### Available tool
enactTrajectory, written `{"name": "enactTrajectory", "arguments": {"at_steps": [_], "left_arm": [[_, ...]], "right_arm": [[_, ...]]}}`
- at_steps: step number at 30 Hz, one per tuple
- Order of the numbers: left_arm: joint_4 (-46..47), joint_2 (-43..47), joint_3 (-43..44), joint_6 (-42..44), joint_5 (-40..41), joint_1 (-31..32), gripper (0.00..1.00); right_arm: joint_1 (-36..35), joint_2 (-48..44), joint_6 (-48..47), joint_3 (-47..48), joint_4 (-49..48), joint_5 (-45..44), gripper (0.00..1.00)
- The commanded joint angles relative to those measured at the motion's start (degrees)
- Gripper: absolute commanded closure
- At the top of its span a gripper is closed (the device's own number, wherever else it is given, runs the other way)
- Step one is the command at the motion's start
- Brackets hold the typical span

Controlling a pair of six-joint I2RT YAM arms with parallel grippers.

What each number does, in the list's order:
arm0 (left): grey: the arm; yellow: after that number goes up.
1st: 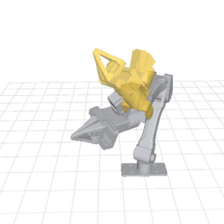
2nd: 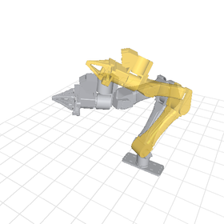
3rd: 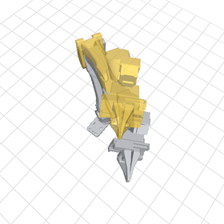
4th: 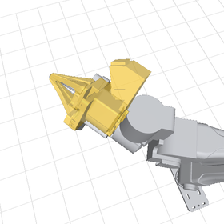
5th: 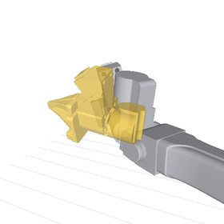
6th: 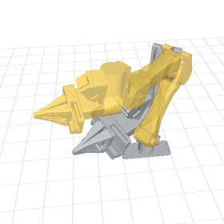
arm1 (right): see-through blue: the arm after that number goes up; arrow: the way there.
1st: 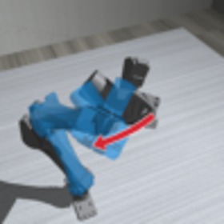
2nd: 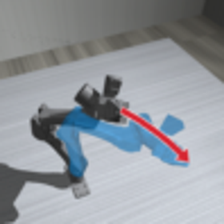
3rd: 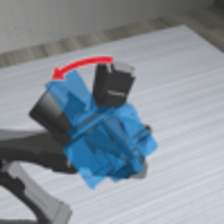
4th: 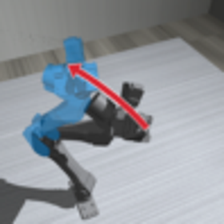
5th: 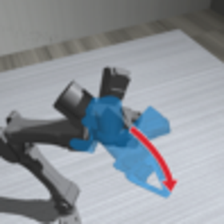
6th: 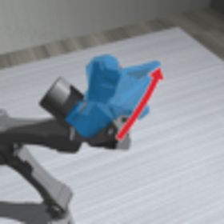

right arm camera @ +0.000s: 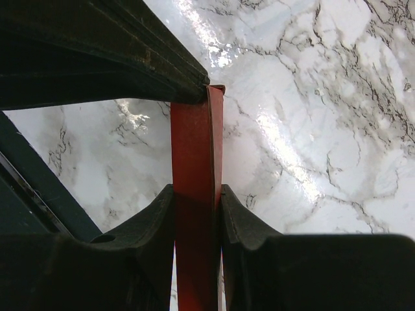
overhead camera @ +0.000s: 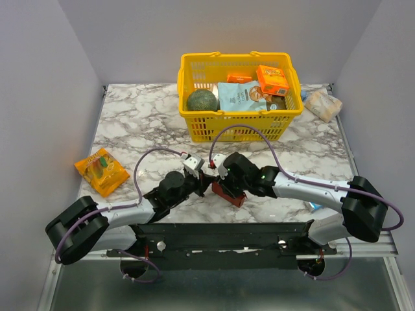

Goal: Fold the paper box

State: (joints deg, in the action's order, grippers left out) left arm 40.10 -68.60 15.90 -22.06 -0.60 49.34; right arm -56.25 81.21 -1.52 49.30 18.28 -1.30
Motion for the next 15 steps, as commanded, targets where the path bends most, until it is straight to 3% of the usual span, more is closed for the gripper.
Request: {"name": "enactTrajectory", "arguments": {"at_steps": [1,15], "left_arm": [[-9.16,-1.28,-3.42,1.24,6.04,2.42,1.00],[-15.66,-5.67,-0.70,0.53,20.02,10.42,1.00]], "right_arm": [[0.09,0.00,-0.50,-0.61,-2.46,-2.39,0.81],[0.00,-0.88,0.55,-0.69,-2.55,-5.72,0.78]]}}
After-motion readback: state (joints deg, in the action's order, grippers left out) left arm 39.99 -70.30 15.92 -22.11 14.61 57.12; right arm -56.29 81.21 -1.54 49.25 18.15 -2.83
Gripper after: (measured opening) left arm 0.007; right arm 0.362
